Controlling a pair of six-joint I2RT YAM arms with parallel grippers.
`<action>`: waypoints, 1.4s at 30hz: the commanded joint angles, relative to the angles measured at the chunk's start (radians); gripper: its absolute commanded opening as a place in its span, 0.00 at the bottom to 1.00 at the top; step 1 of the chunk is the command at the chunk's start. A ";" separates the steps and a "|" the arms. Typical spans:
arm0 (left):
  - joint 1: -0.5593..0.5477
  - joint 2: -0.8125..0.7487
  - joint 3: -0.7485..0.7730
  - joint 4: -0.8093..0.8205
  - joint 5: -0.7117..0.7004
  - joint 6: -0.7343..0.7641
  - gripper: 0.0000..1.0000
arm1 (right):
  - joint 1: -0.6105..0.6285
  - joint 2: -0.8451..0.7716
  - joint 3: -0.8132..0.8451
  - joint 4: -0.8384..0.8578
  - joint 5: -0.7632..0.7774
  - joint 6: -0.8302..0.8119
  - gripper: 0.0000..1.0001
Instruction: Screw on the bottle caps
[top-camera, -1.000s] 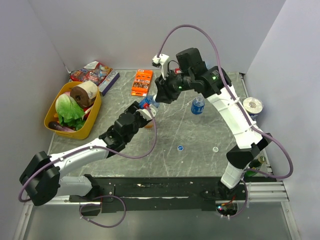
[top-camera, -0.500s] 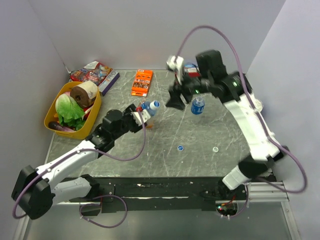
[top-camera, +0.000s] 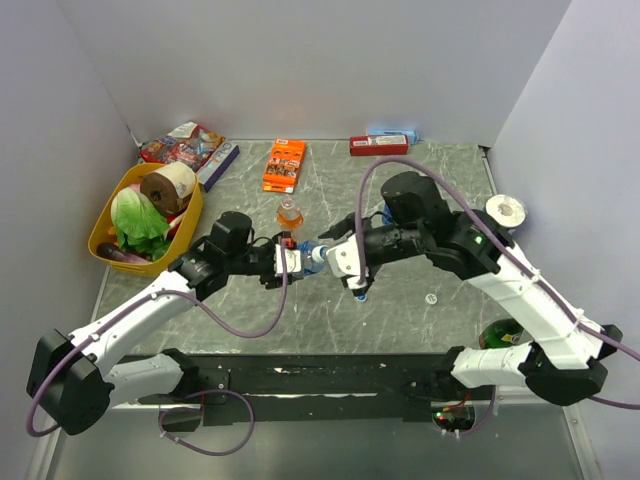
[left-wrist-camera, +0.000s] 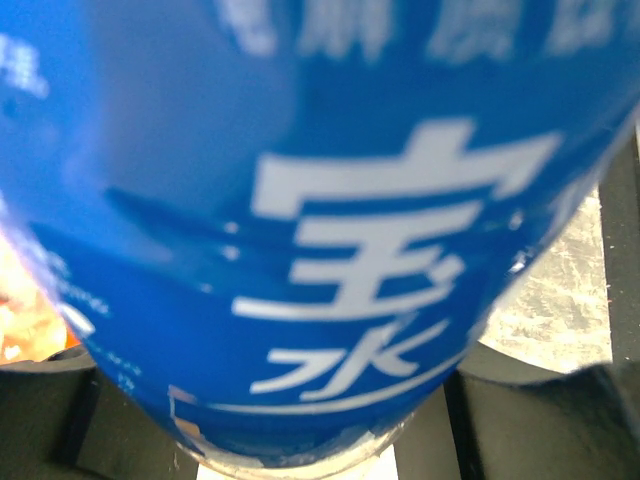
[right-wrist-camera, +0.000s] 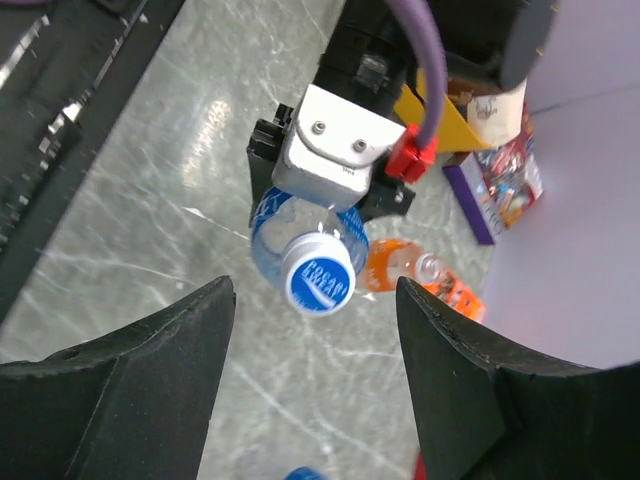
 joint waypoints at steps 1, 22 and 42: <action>0.004 0.010 0.062 -0.022 0.105 0.068 0.01 | 0.011 0.012 -0.003 0.024 -0.004 -0.175 0.71; 0.004 0.038 0.054 0.196 -0.109 -0.061 0.01 | -0.005 0.170 0.175 -0.121 -0.050 -0.076 0.15; -0.171 0.178 0.045 0.576 -1.108 -0.340 0.01 | -0.289 0.413 0.541 0.068 -0.108 1.178 0.42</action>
